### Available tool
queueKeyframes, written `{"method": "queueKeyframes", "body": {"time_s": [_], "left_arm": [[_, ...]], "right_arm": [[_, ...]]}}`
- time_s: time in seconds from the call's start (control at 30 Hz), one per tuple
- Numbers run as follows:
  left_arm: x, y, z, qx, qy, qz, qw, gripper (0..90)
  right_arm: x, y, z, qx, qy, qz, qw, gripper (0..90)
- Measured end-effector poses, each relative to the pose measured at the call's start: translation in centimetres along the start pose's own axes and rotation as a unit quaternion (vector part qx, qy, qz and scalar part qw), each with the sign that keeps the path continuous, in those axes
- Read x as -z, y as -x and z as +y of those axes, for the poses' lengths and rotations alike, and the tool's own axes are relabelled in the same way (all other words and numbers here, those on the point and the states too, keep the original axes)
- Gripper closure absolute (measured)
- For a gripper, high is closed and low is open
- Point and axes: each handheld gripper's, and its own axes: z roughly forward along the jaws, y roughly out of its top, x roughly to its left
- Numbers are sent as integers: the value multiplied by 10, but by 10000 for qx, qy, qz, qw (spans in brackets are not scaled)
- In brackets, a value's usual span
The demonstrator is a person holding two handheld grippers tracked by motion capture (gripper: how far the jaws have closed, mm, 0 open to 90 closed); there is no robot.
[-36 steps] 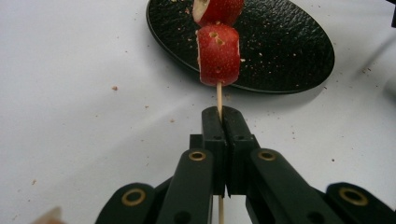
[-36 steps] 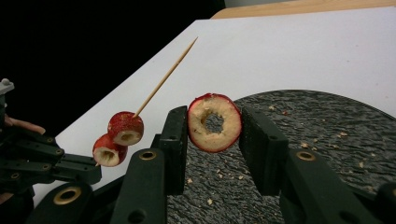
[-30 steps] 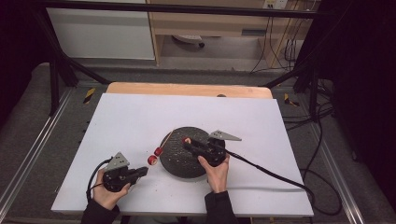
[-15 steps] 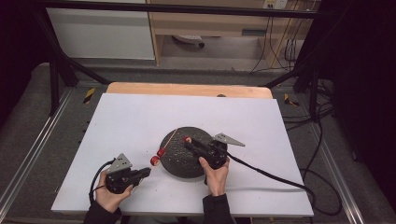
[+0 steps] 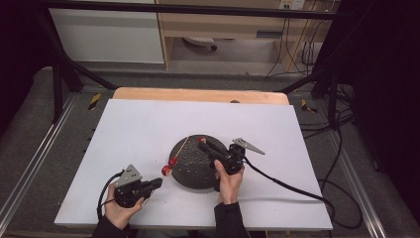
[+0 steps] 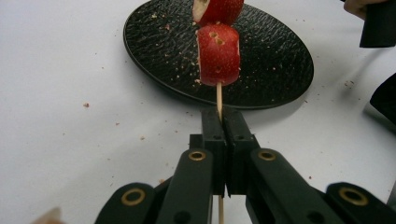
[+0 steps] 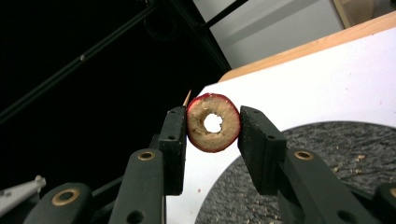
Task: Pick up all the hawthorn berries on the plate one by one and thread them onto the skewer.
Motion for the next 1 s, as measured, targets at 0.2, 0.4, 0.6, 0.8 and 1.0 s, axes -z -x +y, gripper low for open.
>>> {"method": "queueKeyframes", "body": {"time_s": [0.2, 0.4, 0.6, 0.8, 1.0], "left_arm": [[-3, 4, 0, 32, 40, -20, 10000, 885], [-6, 8, 0, 26, 49, -37, 10000, 885], [-8, 11, 0, 36, 91, -58, 9999, 885], [-11, 16, -1, -13, 150, -103, 9998, 885], [-14, 21, -1, -44, 216, -130, 9997, 885]], "right_arm": [[-1, 1, 5, -193, 219, 3, 9996, 634], [-2, 4, 10, -405, 356, 13, 9985, 634], [-3, 7, 16, -592, 477, 83, 9971, 634], [-3, 8, 19, -713, 591, 91, 9957, 634], [1, 10, 22, -868, 722, 101, 9936, 634]]}}
